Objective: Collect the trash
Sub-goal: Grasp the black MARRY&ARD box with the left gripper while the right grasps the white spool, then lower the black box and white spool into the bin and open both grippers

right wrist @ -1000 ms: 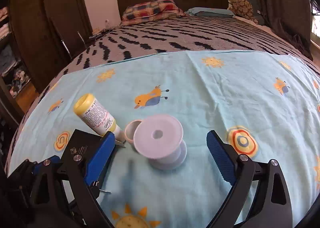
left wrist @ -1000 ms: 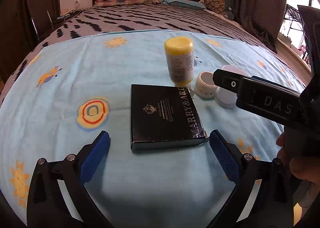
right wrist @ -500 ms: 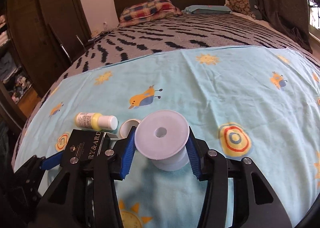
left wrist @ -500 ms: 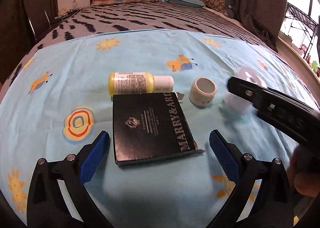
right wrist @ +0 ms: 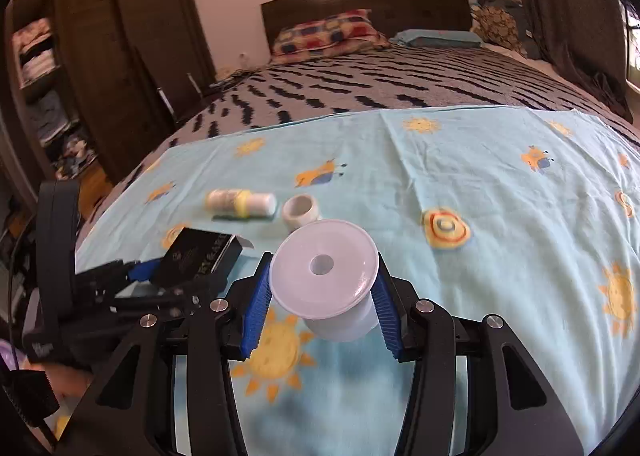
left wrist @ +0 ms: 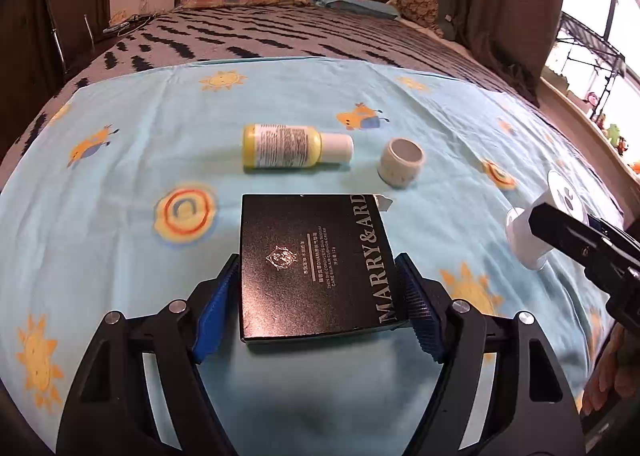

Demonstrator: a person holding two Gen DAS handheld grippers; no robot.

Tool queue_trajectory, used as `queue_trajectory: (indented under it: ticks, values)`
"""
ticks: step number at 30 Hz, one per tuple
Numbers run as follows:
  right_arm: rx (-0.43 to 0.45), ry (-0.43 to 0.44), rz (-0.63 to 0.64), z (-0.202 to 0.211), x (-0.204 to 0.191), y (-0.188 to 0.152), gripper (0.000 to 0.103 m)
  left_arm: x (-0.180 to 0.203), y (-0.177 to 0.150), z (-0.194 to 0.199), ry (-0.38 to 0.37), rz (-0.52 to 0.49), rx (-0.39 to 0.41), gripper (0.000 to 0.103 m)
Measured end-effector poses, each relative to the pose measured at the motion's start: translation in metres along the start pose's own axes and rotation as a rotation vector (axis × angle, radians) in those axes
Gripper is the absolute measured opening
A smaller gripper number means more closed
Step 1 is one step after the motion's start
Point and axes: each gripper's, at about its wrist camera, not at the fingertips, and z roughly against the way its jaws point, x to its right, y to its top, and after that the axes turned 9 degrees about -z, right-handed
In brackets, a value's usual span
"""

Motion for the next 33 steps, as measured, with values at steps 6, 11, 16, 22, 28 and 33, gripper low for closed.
queue_trajectory:
  ticks: [6, 11, 16, 22, 28, 33]
  values:
    - [0.032, 0.051, 0.019, 0.049, -0.002, -0.044, 0.048, 0.004, -0.052, 0.058, -0.046, 0.009, 0.078, 0.072]
    - [0.057, 0.078, 0.044, 0.089, -0.010, -0.086, 0.048, 0.015, -0.106, 0.116, -0.024, -0.021, 0.136, 0.072]
    - [0.052, 0.118, 0.041, 0.118, -0.018, -0.126, 0.048, 0.033, -0.160, 0.162, -0.006, -0.066, 0.158, 0.072]
    - [0.025, 0.134, 0.050, 0.138, -0.029, -0.168, 0.048, 0.055, -0.211, 0.187, -0.035, -0.070, 0.144, 0.072]
    - [-0.087, 0.127, 0.019, 0.126, -0.029, -0.214, 0.048, 0.070, -0.252, 0.172, -0.097, -0.061, 0.035, 0.072]
    - [-0.202, 0.120, -0.045, 0.096, -0.019, -0.248, 0.048, 0.070, -0.275, 0.139, -0.116, -0.031, -0.071, 0.072]
